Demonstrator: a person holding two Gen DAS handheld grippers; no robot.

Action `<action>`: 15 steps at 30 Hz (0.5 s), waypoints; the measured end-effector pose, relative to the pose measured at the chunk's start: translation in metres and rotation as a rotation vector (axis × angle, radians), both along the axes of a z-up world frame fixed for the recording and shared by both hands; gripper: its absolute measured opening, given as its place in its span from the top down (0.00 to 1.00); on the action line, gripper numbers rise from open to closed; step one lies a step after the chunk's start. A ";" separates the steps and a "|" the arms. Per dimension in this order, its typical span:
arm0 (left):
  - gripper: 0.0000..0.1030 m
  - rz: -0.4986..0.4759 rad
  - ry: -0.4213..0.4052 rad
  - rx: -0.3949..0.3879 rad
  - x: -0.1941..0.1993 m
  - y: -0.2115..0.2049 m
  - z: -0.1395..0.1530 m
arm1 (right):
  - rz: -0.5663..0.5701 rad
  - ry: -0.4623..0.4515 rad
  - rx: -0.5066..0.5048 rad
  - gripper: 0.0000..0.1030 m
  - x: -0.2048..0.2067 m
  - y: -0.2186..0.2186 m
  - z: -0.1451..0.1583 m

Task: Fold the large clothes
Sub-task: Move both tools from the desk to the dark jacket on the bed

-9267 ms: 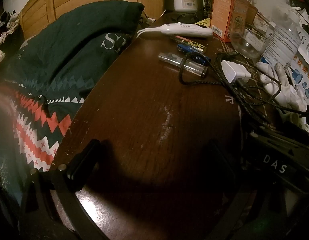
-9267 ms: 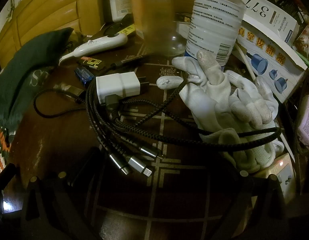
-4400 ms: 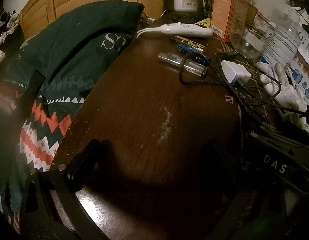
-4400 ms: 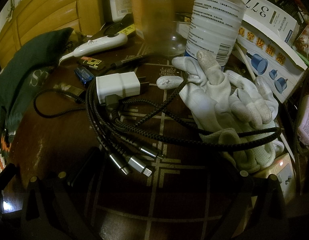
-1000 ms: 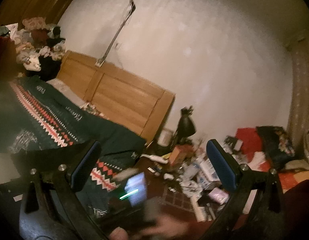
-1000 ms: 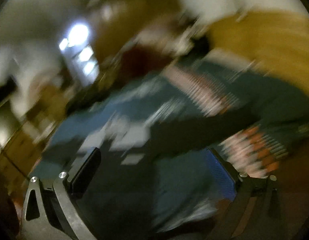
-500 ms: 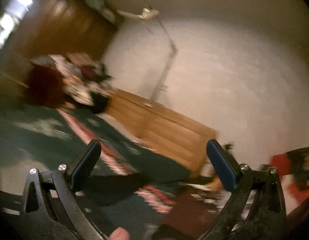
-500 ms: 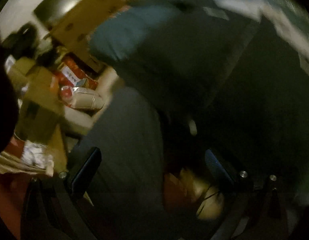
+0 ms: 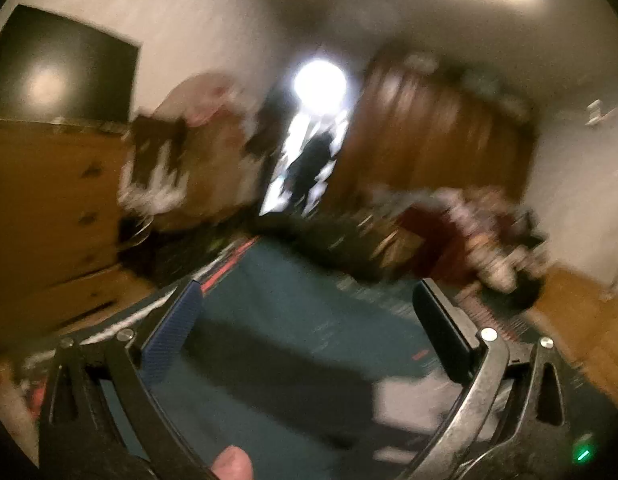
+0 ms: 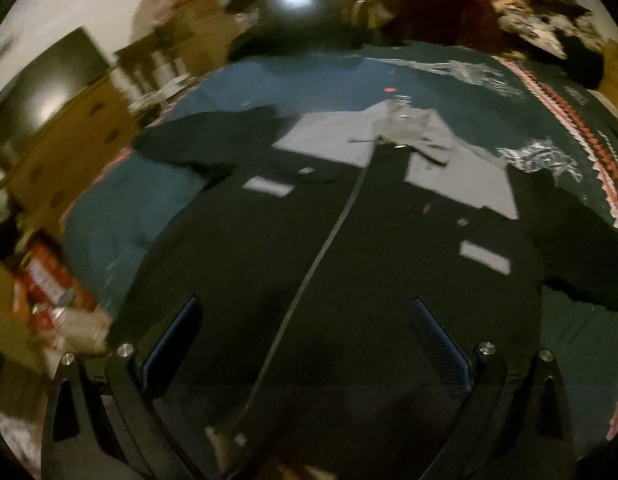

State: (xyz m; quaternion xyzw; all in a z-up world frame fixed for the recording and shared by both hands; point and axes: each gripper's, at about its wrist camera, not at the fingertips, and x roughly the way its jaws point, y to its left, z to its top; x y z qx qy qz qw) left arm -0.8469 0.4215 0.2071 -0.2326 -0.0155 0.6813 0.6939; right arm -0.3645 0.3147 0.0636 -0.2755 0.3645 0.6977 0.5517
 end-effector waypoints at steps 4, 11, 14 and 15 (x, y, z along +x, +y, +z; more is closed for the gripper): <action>0.00 0.036 -0.120 -0.288 -0.026 0.061 -0.086 | -0.067 -0.018 -0.048 0.00 0.021 0.031 -0.029; 0.02 0.012 -0.243 -0.438 -0.035 0.120 -0.161 | -0.076 -0.130 -0.207 0.00 0.026 0.056 -0.122; 0.06 -0.009 -0.275 -0.433 -0.048 0.143 -0.172 | -0.075 -0.126 -0.251 0.00 0.031 0.060 -0.152; 0.09 -0.009 -0.279 -0.437 -0.062 0.134 -0.180 | -0.079 -0.120 -0.260 0.00 0.033 0.059 -0.158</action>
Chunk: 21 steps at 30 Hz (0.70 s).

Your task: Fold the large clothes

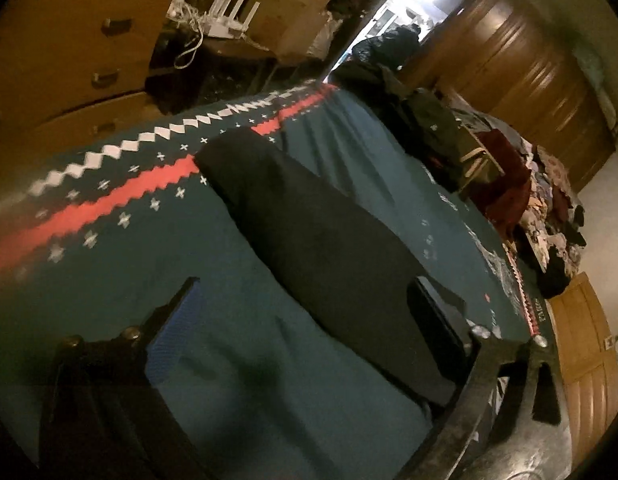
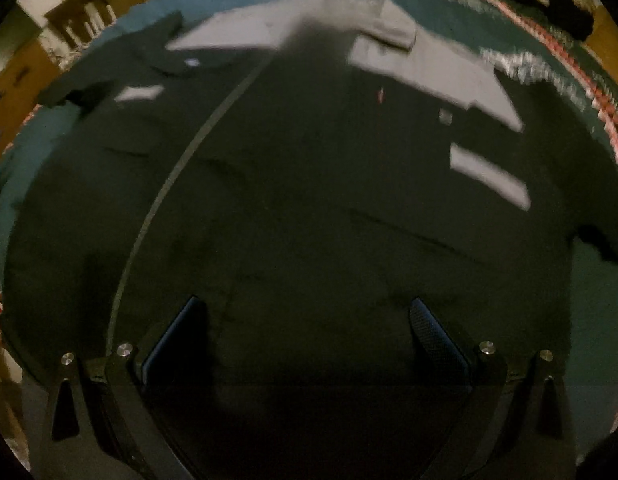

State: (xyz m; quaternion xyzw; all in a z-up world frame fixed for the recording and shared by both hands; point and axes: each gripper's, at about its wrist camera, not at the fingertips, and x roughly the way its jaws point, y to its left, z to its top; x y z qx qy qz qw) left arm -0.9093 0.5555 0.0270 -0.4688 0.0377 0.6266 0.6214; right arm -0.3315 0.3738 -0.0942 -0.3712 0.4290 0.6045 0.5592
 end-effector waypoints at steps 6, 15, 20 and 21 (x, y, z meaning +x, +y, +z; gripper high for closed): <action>0.25 -0.001 -0.058 -0.115 -0.035 0.012 -0.055 | 0.010 -0.030 0.055 0.00 0.001 -0.010 -0.012; 0.24 0.017 -0.115 -0.045 -0.058 0.029 -0.056 | 0.016 -0.043 0.022 0.00 -0.002 -0.002 -0.012; 0.38 0.054 -0.109 -0.013 -0.064 0.037 -0.052 | 0.010 -0.045 0.027 0.00 -0.003 -0.003 -0.014; 0.59 0.067 -0.109 -0.014 -0.066 0.037 -0.052 | 0.011 -0.045 0.028 0.00 -0.003 -0.003 -0.014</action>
